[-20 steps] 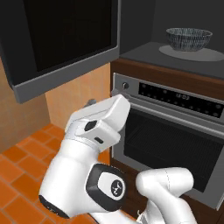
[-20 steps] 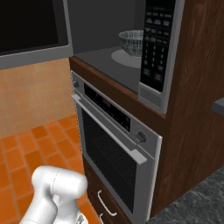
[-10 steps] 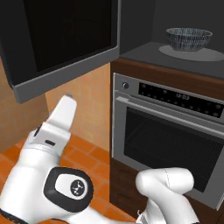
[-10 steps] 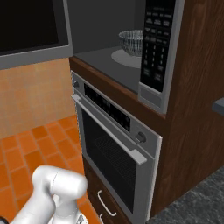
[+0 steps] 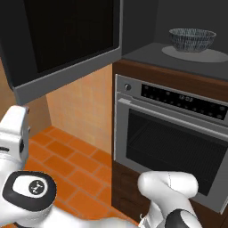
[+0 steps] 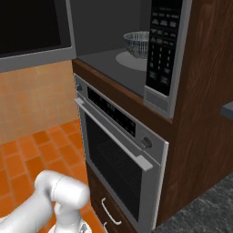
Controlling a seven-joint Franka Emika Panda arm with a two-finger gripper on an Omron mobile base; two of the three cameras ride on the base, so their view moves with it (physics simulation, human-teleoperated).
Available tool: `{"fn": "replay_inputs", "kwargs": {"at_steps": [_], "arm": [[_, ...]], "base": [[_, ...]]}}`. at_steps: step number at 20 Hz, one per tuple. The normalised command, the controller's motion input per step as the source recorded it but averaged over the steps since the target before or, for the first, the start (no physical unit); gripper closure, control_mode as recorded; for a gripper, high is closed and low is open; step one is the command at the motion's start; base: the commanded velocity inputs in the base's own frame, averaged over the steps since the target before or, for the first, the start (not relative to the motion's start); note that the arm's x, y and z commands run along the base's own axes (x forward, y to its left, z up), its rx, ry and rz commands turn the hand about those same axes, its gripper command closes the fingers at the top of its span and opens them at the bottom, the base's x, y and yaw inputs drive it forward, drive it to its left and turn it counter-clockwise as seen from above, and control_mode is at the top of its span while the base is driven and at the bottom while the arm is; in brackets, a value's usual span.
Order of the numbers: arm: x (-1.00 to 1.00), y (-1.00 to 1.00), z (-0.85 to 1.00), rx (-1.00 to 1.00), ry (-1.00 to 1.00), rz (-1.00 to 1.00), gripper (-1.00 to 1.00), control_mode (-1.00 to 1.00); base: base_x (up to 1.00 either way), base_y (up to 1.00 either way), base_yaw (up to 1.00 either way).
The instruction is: Pick the bell pepper from the sink and place it in the bowl. Then pick the bowl and place it in the microwave. Then close the microwave door and press the start button.
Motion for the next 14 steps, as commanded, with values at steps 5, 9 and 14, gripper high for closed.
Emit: {"fn": "replay_inputs", "kwargs": {"at_steps": [5,9,14], "arm": [[0.73,0.45,-0.36,-0.16,0.11,0.0,-1.0,-1.0],[0.97,0.07,-0.4,-0.07,0.06,0.02,-1.0,-1.0],[1.0,0.34,-0.37,-0.14,0.01,0.0,-1.0,-1.0]], "base": [[0.0,0.0,0.0],[0.0,0.0,0.0],[0.0,0.0,0.0]]}}
